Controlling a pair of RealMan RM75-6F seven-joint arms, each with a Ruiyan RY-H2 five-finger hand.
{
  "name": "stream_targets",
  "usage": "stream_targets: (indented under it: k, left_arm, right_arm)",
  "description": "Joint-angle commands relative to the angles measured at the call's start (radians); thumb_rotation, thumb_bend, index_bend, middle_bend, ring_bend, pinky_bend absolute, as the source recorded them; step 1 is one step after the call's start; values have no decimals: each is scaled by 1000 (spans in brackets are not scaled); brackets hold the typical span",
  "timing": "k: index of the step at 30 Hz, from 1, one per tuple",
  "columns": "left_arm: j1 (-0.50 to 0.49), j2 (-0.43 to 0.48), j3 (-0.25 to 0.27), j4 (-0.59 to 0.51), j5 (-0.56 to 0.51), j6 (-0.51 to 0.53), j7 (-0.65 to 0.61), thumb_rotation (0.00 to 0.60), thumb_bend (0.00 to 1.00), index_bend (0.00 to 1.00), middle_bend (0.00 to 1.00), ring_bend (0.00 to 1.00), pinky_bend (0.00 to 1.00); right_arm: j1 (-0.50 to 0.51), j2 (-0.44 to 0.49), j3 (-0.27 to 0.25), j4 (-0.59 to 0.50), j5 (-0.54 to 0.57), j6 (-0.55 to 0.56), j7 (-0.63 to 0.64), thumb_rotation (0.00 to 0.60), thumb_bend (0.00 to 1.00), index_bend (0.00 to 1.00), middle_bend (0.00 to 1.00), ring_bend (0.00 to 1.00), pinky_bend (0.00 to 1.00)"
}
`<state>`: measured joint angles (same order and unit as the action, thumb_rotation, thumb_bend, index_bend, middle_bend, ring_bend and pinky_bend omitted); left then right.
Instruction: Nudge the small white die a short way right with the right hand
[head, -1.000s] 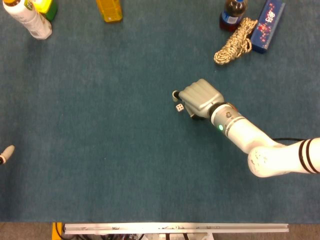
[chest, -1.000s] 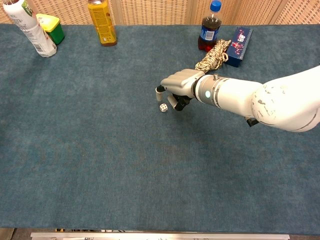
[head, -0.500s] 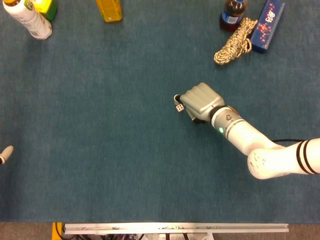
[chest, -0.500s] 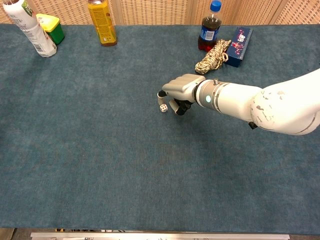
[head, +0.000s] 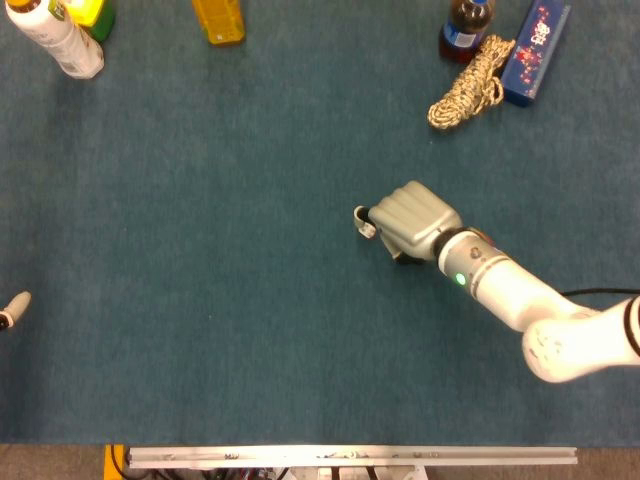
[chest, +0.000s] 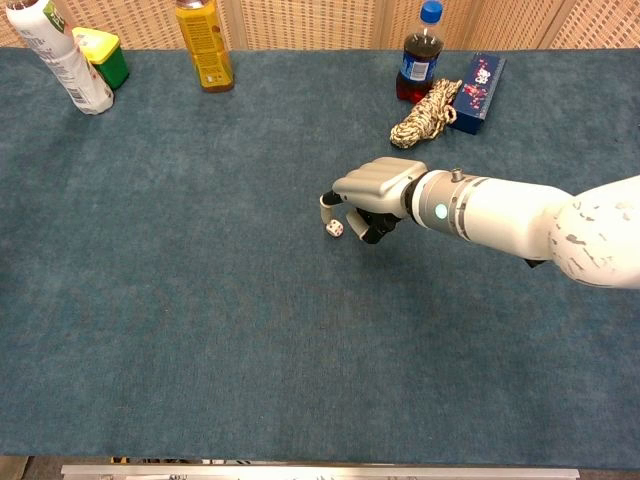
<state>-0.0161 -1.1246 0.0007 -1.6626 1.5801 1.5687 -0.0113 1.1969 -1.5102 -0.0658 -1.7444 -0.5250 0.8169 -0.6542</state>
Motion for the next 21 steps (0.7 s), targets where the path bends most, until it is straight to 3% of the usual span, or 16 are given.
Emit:
stream_targets:
  k: [1, 11, 21]
  left_arm:
    - [1, 0, 1, 0, 1, 1, 0, 600, 135, 0, 0, 0, 0]
    - [0, -4, 1, 1, 4, 2, 4, 600, 135, 0, 0, 0, 0]
    - [4, -3, -2, 10, -10, 2, -7, 600, 135, 0, 0, 0, 0]
  right_arm:
    - [-15, 32, -20, -52, -27, 32, -5, 600, 798, 277, 1000, 1000, 1000]
    - [-28, 28, -5, -55, -42, 59, 1, 600, 797, 277, 1000, 1000, 1000]
    - [7, -51, 13, 62, 26, -3, -13, 600, 797, 277, 1000, 1000, 1000]
